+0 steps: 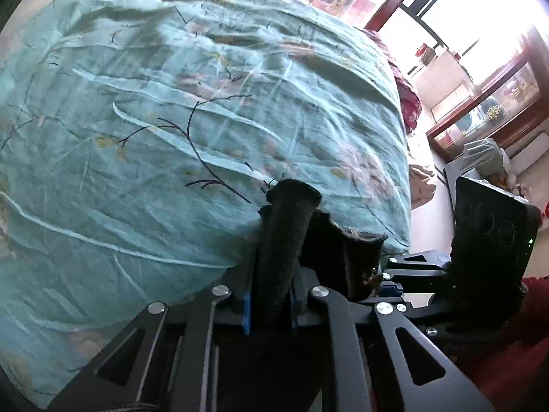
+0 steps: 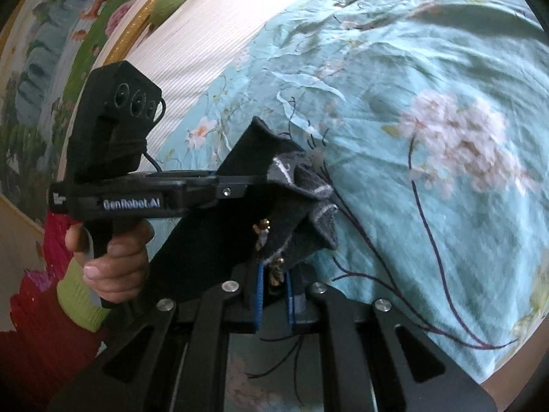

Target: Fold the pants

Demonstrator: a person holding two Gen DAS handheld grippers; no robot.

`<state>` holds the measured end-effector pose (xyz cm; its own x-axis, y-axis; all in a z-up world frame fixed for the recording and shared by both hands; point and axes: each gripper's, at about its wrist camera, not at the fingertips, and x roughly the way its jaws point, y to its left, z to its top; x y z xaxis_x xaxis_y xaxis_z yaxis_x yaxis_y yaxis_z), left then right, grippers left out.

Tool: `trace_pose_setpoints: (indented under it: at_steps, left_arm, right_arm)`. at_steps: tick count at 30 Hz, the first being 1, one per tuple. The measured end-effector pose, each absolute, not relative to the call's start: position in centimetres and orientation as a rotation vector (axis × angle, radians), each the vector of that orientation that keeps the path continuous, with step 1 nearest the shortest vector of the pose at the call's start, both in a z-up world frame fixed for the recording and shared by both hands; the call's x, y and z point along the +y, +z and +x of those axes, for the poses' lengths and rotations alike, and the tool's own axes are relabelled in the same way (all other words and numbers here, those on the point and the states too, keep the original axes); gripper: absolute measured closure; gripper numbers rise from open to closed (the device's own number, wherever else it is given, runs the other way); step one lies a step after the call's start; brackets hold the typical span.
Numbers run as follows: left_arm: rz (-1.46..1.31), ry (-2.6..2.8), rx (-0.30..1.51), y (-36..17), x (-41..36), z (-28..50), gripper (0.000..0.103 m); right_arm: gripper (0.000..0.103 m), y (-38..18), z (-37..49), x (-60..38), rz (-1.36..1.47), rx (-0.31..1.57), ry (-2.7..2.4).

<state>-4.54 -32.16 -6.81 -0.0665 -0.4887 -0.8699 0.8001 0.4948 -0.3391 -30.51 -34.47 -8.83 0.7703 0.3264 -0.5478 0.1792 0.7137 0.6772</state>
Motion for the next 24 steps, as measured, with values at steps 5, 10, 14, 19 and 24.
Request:
trace_pose_setpoints:
  at_steps: [5, 10, 14, 19, 24]
  left_arm:
    - [0.223, -1.086, 1.186, -4.2, -29.4, -5.0, 0.092]
    - [0.159, -1.043, 1.093, -0.2, -25.8, -6.7, 0.092]
    - [0.112, -1.007, 1.029, 2.4, -22.2, -8.0, 0.092]
    - [0.063, -0.942, 0.991, 3.8, -17.5, -9.1, 0.092]
    - [0.029, -0.857, 0.972, 3.6, -13.5, -10.3, 0.092]
  right_arm:
    - [0.092, -6.8, -30.6, -33.7, 0.723, 0.669, 0.155]
    - [0.092, -3.7, -30.0, -31.8, 0.652, 0.612, 0.305]
    - [0.092, -1.2, -29.0, -29.3, 0.568, 0.588, 0.433]
    - [0.092, 0.1, -27.6, -26.4, 0.493, 0.604, 0.533]
    - [0.092, -0.1, -26.2, -23.4, 0.433, 0.642, 0.606]
